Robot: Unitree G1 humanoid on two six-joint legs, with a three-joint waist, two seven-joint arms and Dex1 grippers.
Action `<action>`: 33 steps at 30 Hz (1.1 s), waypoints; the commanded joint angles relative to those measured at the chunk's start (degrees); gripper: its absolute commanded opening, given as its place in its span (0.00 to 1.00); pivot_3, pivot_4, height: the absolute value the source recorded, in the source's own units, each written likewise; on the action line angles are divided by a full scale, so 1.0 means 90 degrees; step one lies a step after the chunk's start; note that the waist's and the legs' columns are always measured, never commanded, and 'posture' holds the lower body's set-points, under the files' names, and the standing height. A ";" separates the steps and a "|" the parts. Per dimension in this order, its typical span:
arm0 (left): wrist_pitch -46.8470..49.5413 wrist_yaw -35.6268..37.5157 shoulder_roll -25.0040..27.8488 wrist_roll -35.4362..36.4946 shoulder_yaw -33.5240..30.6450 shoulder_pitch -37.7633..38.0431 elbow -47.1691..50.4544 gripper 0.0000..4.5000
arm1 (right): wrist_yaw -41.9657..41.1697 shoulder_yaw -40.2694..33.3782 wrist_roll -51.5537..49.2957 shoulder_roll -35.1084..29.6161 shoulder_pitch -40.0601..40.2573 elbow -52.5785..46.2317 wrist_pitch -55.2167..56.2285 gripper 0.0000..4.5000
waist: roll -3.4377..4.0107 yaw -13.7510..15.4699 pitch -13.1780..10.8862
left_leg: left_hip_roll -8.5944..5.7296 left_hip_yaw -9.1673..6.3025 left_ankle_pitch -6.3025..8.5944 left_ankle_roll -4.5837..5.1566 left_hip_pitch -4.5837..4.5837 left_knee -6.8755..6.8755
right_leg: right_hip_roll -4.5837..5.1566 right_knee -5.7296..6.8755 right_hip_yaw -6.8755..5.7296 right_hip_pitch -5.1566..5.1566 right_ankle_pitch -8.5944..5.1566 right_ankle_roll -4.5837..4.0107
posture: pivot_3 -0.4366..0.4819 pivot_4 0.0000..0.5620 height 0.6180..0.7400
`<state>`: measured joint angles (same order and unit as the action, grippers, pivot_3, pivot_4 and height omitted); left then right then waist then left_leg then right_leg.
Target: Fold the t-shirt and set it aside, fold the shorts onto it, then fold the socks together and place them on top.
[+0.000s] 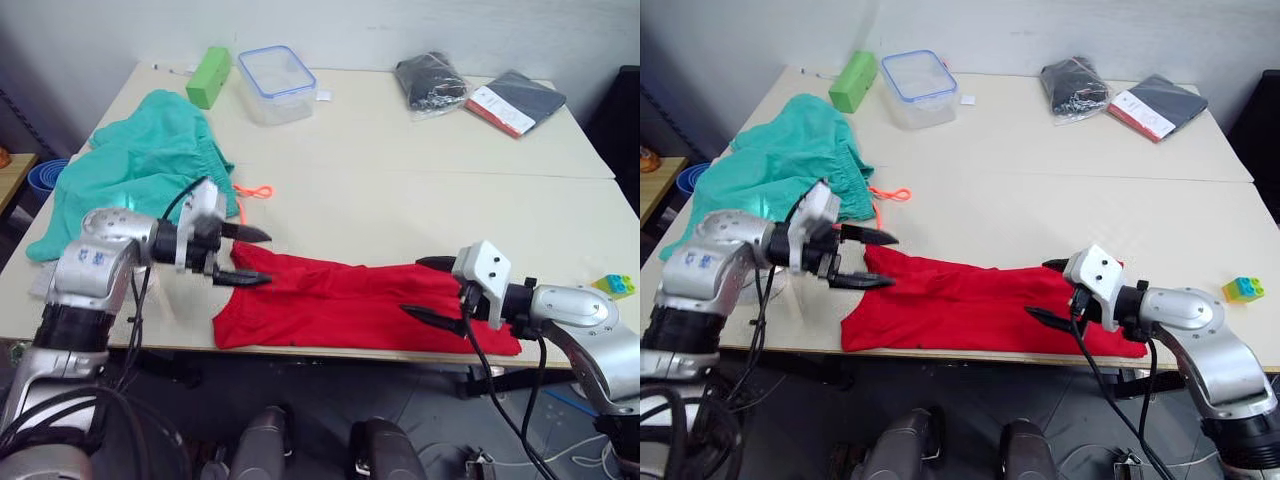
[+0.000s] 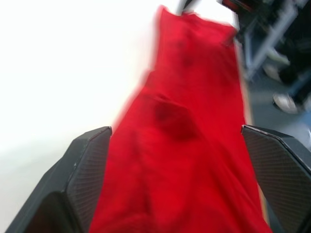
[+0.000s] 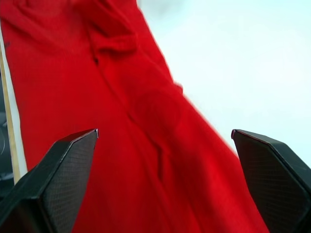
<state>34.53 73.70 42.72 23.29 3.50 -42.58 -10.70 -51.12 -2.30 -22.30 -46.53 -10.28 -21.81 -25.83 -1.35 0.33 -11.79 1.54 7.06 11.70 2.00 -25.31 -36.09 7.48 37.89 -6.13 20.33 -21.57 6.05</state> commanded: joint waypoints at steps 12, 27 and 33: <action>0.0148 0.0017 -0.0906 -0.0866 0.1076 -0.0951 -0.1870 0.91 | 0.0101 -0.0067 -0.0018 0.0095 0.0029 -0.0281 -0.0056 1.00 | 0.0000 -0.0042 0.0000 | 0.0007 0.0015 -0.0005 -0.0009 0.0000 0.0002 | -0.0009 0.0001 -0.0007 0.0011 0.0000 0.0000 | 0.48 0.27 1.00; -0.0018 0.0398 -0.1135 -0.1112 0.1137 -0.1064 -0.2200 0.26 | 0.0288 -0.0141 -0.0101 0.0112 0.0232 -0.0490 -0.0157 1.00 | -0.0001 -0.0042 0.0000 | 0.0008 0.0013 -0.0005 -0.0008 -0.0004 -0.0001 | 0.0005 -0.0003 0.0000 0.0011 0.0000 0.0000 | 0.48 0.27 1.00; 0.0007 0.0531 -0.1031 -0.0968 0.0911 -0.0989 -0.2012 0.01 | 0.0218 -0.0169 -0.0132 0.0056 0.0221 -0.0483 -0.0171 1.00 | -0.0001 -0.0045 0.0000 | 0.0009 0.0013 -0.0005 -0.0008 -0.0003 0.0000 | 0.0003 -0.0002 -0.0001 0.0012 0.0000 0.0000 | 0.48 0.27 1.00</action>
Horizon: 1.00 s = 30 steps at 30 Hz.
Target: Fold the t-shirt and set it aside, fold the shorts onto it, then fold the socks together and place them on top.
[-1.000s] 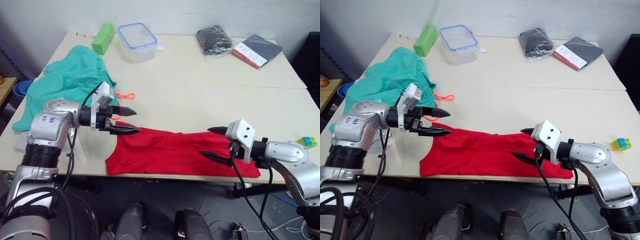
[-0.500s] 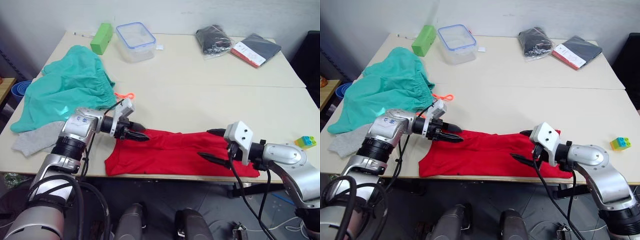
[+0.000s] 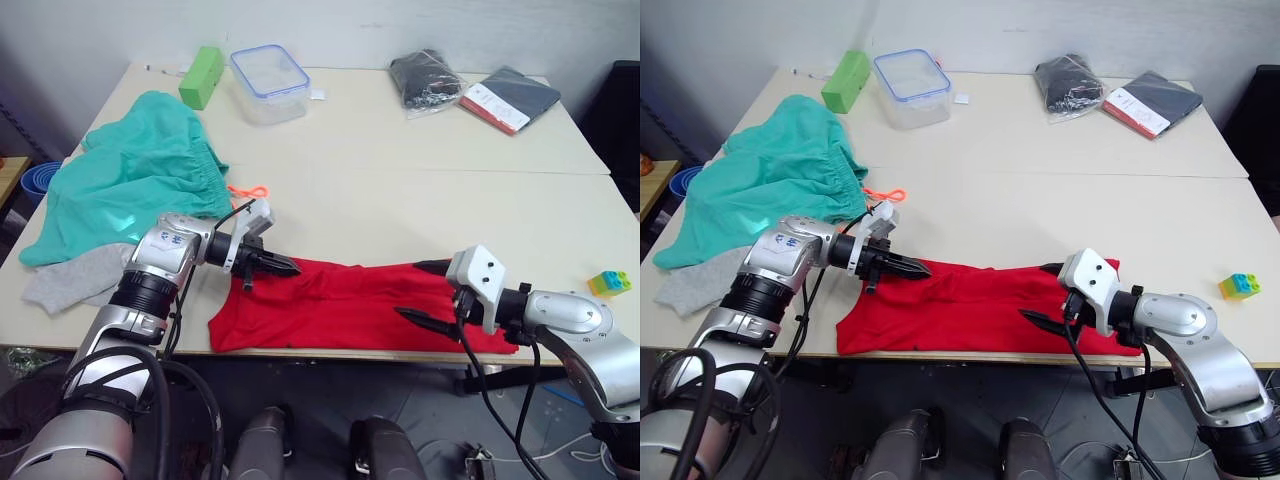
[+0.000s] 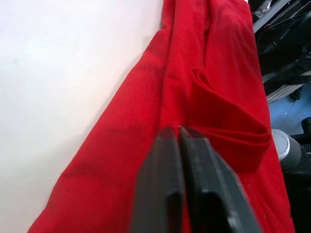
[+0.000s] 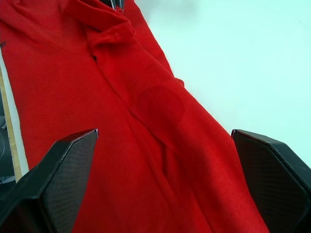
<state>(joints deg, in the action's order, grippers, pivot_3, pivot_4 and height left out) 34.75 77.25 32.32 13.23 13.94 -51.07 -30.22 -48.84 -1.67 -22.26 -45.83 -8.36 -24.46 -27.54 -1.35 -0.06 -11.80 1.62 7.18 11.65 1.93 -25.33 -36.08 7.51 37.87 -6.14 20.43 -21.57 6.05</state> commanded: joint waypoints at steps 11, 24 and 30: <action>0.0420 0.0777 0.0754 0.0793 -0.0589 0.0659 0.1621 0.01 | -0.0237 -0.0203 -0.0137 -0.0073 -0.0188 -0.0062 0.0019 1.00 | 0.0000 -0.0005 0.0000 | 0.0001 -0.0001 0.0000 0.0000 0.0001 0.0000 | 0.0002 0.0000 0.0005 -0.0002 0.0000 0.0000 | 0.48 0.27 1.00; -0.1122 0.0806 0.1944 0.0446 -0.0384 0.2477 0.3358 0.20 | -0.0467 -0.0111 -0.0227 -0.0052 -0.0293 -0.0039 -0.0116 1.00 | 0.0004 0.0032 0.0002 | 0.0004 -0.0014 0.0007 0.0000 -0.0003 0.0008 | 0.0021 -0.0011 0.0020 -0.0003 -0.0004 -0.0010 | 0.48 0.27 1.00; 0.0128 0.0708 0.1925 0.1342 -0.1031 0.2057 0.3388 0.61 | -0.0553 -0.0111 -0.0272 -0.0022 -0.0386 0.0031 -0.0160 0.91 | 0.0004 -0.0008 0.0002 | 0.0008 -0.0013 0.0007 -0.0006 -0.0001 0.0015 | 0.0016 -0.0008 0.0019 -0.0001 -0.0004 -0.0010 | 0.48 0.27 1.00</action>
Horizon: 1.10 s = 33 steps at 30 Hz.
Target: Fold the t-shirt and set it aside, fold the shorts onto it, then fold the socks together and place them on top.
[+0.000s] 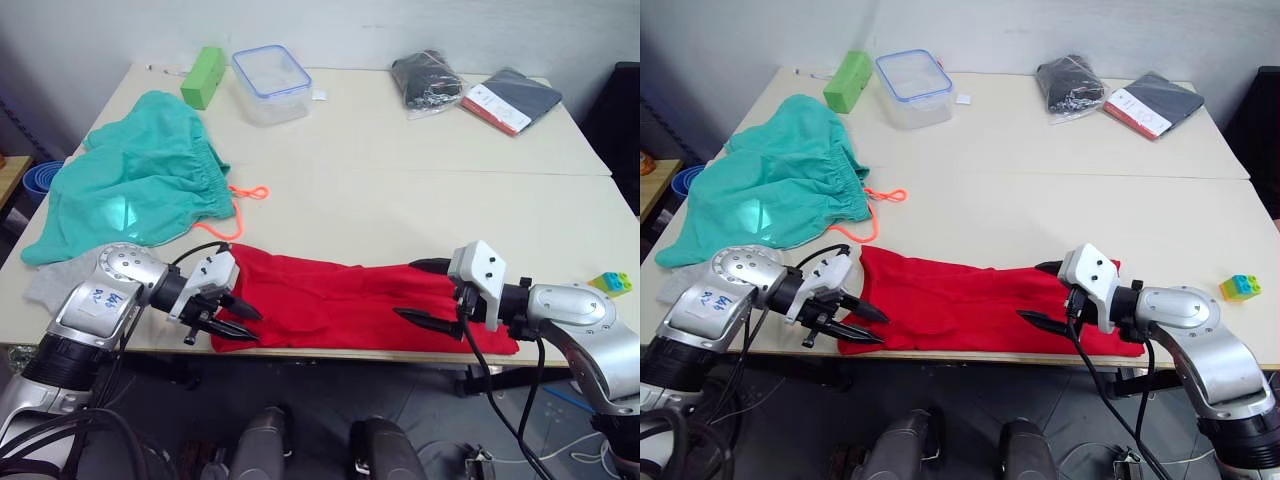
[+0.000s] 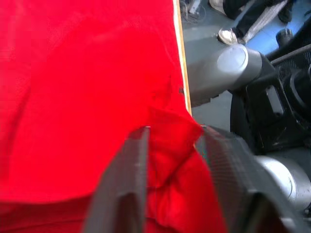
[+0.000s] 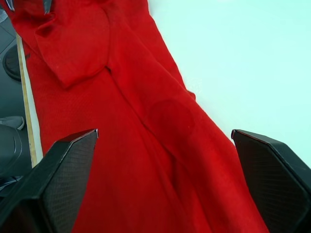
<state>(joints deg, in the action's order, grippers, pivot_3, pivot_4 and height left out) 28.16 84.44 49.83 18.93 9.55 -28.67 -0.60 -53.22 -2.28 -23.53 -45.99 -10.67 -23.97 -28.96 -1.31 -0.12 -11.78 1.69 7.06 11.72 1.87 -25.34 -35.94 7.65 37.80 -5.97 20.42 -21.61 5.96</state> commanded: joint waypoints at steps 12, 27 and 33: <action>0.0599 -0.1912 -0.1430 -0.0260 -0.0012 -0.1733 -0.1901 0.20 | 0.0514 0.0840 0.0751 0.0570 -0.1290 0.1369 -0.0111 0.00 | -0.0002 0.0003 0.0000 | -0.0008 0.0011 -0.0004 0.0001 0.0004 -0.0011 | -0.0025 0.0019 -0.0009 0.0003 0.0000 0.0002 | 0.48 0.27 1.00; -0.1505 -0.3122 -0.1857 -0.1838 0.0375 -0.1807 -0.3925 0.01 | 0.0416 0.0465 0.1718 -0.0529 -0.0140 0.2523 0.0639 0.00 | -0.0013 0.0013 0.0054 | -0.0003 -0.0006 0.0004 0.0008 0.0051 -0.0015 | 0.0009 -0.0015 -0.0015 -0.0066 0.0004 0.0007 | 0.48 0.27 1.00; -0.1610 -0.3756 -0.1727 -0.1724 -0.0256 -0.1744 -0.4136 0.01 | 0.0413 -0.0132 0.1496 -0.0797 0.0236 0.2462 0.0568 0.00 | -0.0020 0.0003 0.0061 | 0.0002 -0.0006 0.0030 0.0006 0.0095 -0.0006 | 0.0012 -0.0033 -0.0013 -0.0107 0.0004 0.0007 | 0.48 0.27 1.00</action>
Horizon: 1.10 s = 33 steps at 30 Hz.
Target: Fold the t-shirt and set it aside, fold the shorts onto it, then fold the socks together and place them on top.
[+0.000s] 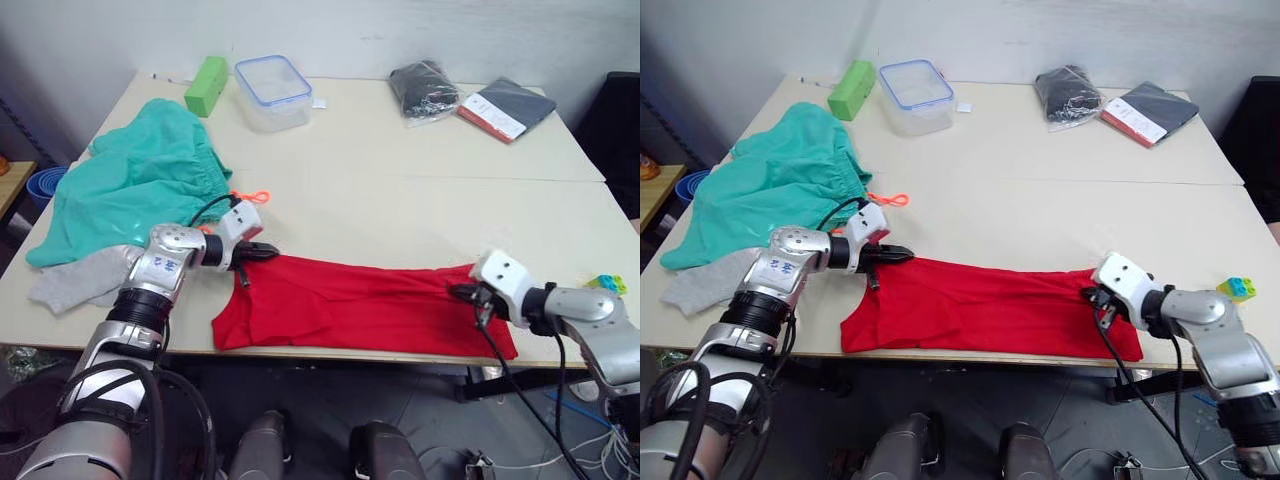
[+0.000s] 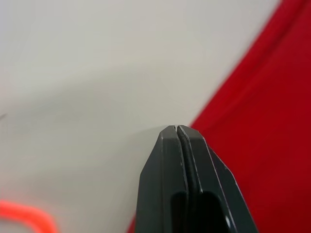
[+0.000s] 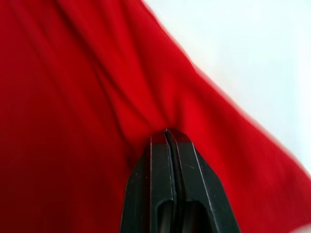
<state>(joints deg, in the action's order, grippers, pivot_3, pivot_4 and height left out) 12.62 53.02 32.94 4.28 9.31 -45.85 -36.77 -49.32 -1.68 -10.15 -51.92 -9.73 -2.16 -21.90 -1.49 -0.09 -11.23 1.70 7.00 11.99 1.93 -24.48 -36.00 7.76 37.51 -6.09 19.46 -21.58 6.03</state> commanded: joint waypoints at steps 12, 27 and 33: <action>0.1320 0.0826 -0.0110 0.0880 -0.0305 0.0460 0.2384 0.01 | 0.0068 -0.0127 -0.1093 0.0465 -0.1692 -0.0635 -0.2167 0.00 | 0.0007 -0.0008 -0.0006 | 0.0007 0.0001 0.0003 -0.0011 -0.0048 -0.0002 | -0.0008 0.0000 0.0001 0.0044 -0.0001 -0.0002 | 0.48 0.27 1.00; 0.1164 0.1736 0.0729 0.0174 0.1084 0.1830 0.3420 0.01 | 0.0788 0.0088 0.0199 0.0229 -0.0803 0.0540 -0.1348 0.00 | 0.0020 0.0005 0.0009 | 0.0003 -0.0006 0.0008 -0.0004 -0.0036 0.0004 | -0.0009 -0.0037 -0.0005 0.0013 -0.0001 0.0000 | 0.48 0.27 1.00; 0.0891 0.1682 0.0904 0.0174 0.0949 0.2013 0.3244 0.01 | 0.1029 -0.0658 0.0042 0.0252 -0.0658 0.0951 -0.0791 0.00 | 0.0036 -0.0009 0.0034 | 0.0004 0.0009 0.0040 -0.0025 0.0015 0.0045 | -0.0007 -0.0060 0.0008 -0.0020 -0.0001 0.0000 | 0.48 0.27 1.00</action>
<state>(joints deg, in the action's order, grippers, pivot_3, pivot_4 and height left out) 19.90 68.26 39.44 8.63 16.54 -29.90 -5.12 -40.45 -4.57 -9.10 -49.04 -16.36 6.12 -28.91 -1.17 -0.17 -10.92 1.74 7.11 12.26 1.64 -24.34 -35.57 7.68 36.97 -6.00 19.30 -21.59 6.02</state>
